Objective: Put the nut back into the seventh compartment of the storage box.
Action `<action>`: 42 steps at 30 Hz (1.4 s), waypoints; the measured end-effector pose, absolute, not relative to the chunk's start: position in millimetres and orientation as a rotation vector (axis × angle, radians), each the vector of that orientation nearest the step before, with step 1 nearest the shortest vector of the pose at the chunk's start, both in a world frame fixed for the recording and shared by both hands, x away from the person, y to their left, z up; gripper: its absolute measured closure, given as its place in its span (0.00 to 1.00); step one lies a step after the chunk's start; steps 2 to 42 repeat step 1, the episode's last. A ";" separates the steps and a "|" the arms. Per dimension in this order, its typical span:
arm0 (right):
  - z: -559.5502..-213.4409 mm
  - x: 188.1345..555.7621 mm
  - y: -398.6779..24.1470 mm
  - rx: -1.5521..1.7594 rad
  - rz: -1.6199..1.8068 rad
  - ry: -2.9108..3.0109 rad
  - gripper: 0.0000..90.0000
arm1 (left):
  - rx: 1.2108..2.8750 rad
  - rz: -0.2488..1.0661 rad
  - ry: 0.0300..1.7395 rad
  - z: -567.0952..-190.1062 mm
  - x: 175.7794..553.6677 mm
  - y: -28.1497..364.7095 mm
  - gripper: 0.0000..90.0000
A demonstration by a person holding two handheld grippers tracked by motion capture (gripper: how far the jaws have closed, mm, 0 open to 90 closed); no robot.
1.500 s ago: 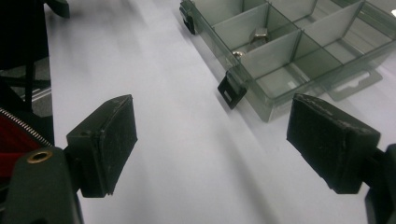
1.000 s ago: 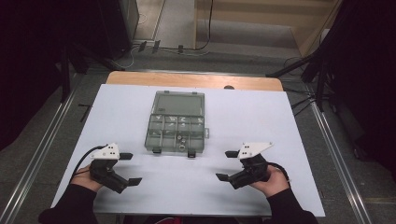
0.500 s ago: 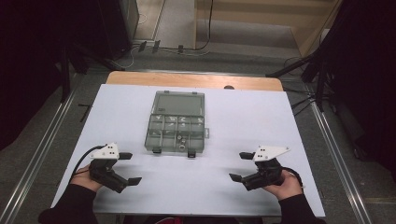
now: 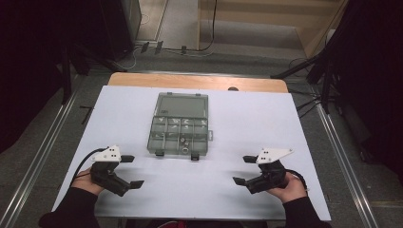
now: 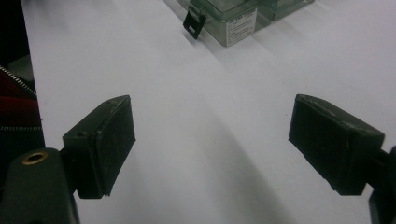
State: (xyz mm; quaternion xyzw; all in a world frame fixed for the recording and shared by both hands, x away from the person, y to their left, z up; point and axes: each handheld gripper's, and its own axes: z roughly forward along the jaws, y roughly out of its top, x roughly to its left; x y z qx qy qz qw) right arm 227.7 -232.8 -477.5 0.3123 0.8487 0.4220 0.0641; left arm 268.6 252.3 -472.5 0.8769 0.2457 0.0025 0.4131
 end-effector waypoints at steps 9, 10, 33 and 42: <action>-477.9 228.2 -232.9 0.944 1.274 2.562 0.17 | 2.206 0.006 0.619 -472.6 268.6 252.3 0.00; -477.9 228.2 -232.9 0.944 1.274 2.562 0.17 | 2.206 0.006 0.619 -472.6 268.6 252.3 0.00; -477.9 228.2 -232.9 0.944 1.274 2.562 0.17 | 2.206 0.006 0.619 -472.6 268.6 252.3 0.00; -477.9 228.2 -232.9 0.944 1.274 2.562 0.17 | 2.206 0.006 0.619 -472.6 268.6 252.3 0.00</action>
